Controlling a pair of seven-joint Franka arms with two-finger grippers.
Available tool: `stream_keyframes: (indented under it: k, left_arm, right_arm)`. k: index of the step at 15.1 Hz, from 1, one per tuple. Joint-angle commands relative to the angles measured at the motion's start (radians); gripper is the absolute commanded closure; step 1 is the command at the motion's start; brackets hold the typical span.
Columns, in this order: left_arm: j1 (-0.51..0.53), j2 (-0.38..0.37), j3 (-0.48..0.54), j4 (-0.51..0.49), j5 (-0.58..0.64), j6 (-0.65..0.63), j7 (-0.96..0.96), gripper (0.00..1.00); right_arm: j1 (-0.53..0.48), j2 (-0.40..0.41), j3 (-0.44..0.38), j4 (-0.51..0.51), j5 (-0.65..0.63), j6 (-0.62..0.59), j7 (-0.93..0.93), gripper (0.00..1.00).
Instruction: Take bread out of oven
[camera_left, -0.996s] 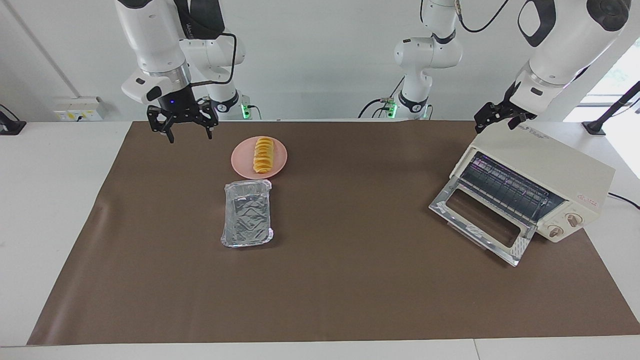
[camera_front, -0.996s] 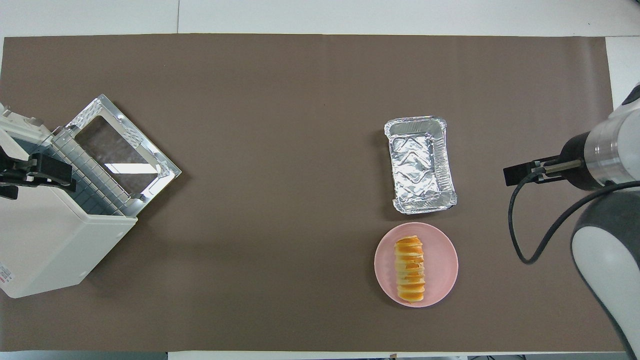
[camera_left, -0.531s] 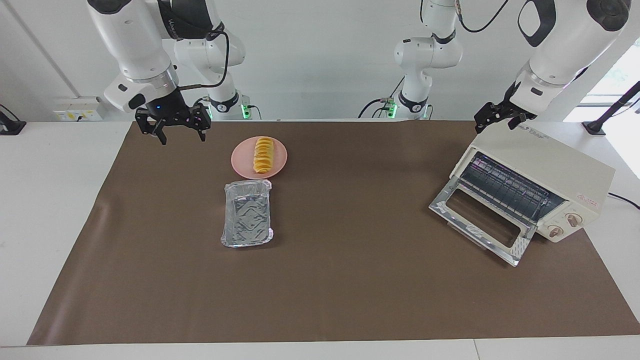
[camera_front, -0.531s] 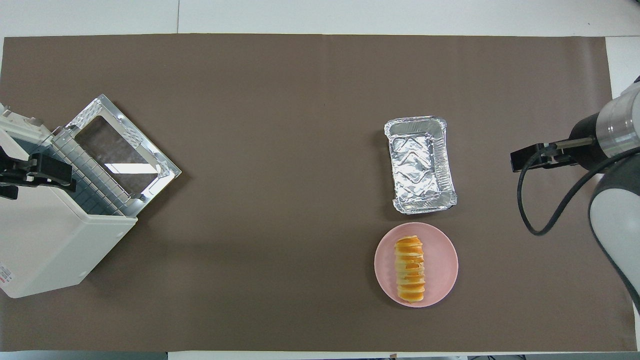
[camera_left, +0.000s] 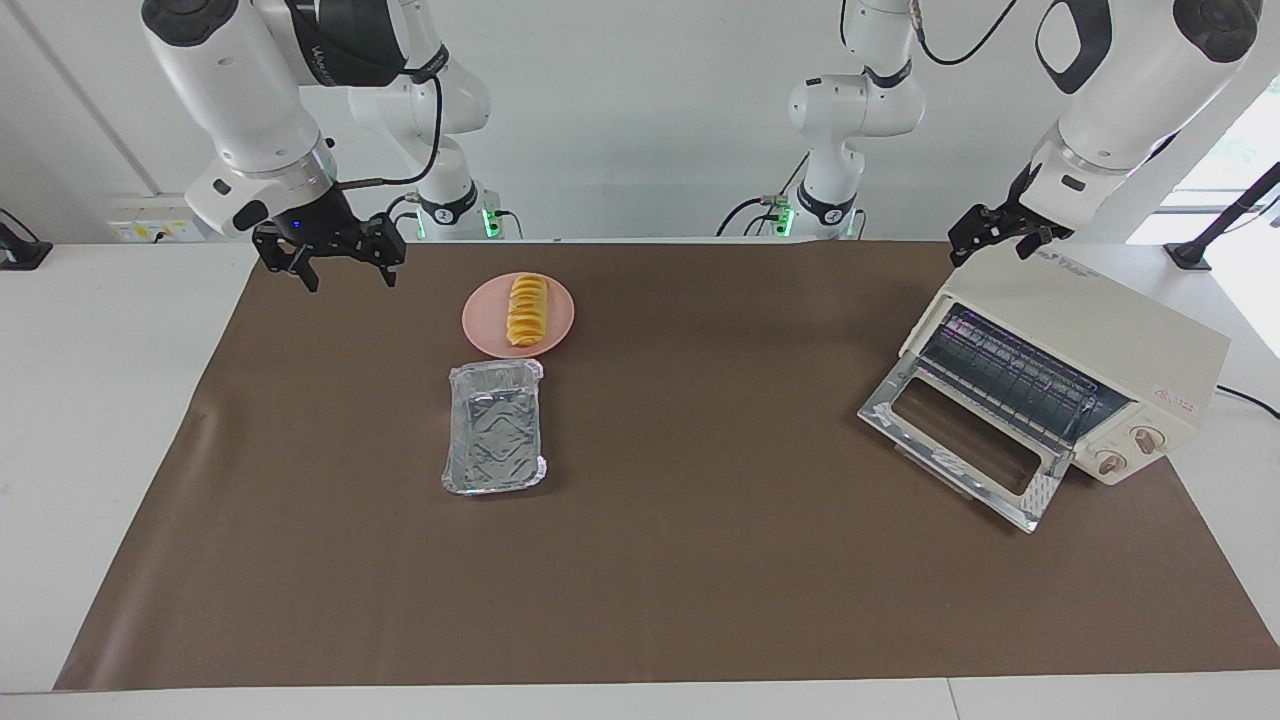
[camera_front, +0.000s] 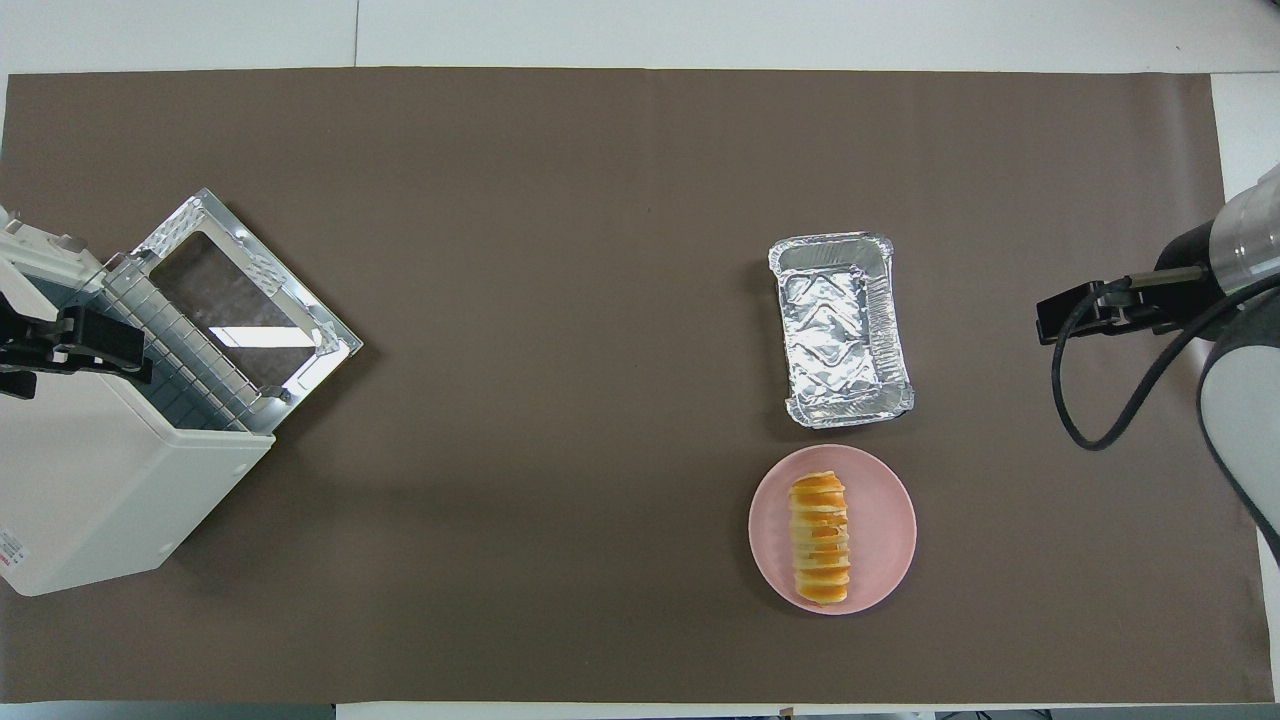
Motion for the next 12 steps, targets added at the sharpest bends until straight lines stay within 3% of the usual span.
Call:
stream_keyframes:
  k: [1,12]
  left_arm:
    - [0.005,-0.003,-0.002,0.011,0.011,-0.019,0.0,0.0]
    - [0.005,-0.003,-0.002,0.011,0.011,-0.019,0.0,0.0]
  right_arm:
    - [-0.016,0.003,0.008,0.011,-0.007,-0.026,0.072,0.0]
    - [-0.028,0.0,0.008,0.005,-0.008,-0.034,0.123,0.0]
